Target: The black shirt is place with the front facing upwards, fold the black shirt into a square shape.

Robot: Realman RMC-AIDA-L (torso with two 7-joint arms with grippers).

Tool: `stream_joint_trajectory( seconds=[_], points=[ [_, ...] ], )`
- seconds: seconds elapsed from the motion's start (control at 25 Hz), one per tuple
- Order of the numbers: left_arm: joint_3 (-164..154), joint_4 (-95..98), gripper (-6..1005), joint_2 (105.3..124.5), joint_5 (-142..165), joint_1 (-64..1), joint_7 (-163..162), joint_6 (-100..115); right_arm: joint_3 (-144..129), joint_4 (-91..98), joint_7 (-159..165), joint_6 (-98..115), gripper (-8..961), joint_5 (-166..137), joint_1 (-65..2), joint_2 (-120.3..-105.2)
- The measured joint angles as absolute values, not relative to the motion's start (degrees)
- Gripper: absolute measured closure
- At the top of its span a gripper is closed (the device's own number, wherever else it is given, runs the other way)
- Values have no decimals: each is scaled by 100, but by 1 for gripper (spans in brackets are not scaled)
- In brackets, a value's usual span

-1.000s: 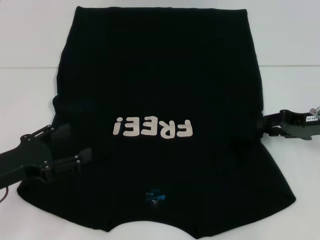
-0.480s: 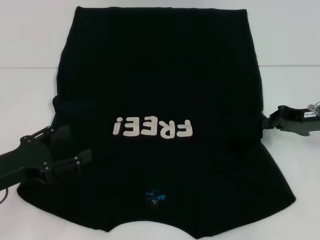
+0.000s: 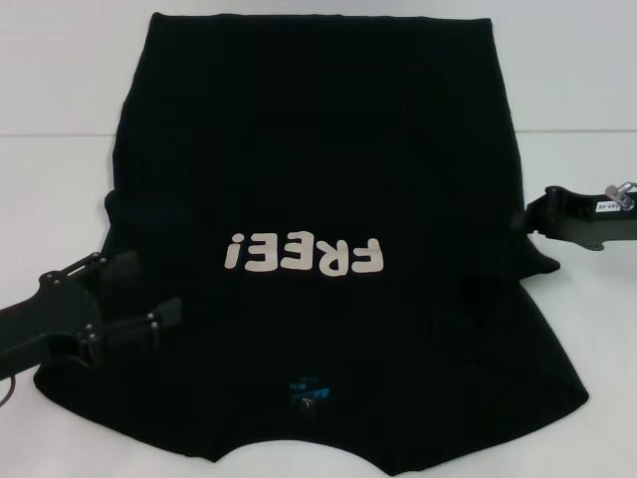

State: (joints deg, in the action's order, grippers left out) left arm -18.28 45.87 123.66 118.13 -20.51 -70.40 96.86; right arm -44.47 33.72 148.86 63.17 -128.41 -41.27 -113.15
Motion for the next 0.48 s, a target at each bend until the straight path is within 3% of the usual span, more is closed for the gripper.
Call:
stream_joint_trajectory(
  seconds=[0.32, 0.48],
  points=[
    [-1828, 4605, 55, 12366, 11813, -2047, -7040, 9685, -4465, 3356, 14876, 6214, 883, -12800, -4201, -11338],
    [-1829, 4606, 55, 12366, 11813, -2048, -7040, 9685, -4474, 3352, 14899, 6348, 860, -12837, -4145, -11179]
  ],
)
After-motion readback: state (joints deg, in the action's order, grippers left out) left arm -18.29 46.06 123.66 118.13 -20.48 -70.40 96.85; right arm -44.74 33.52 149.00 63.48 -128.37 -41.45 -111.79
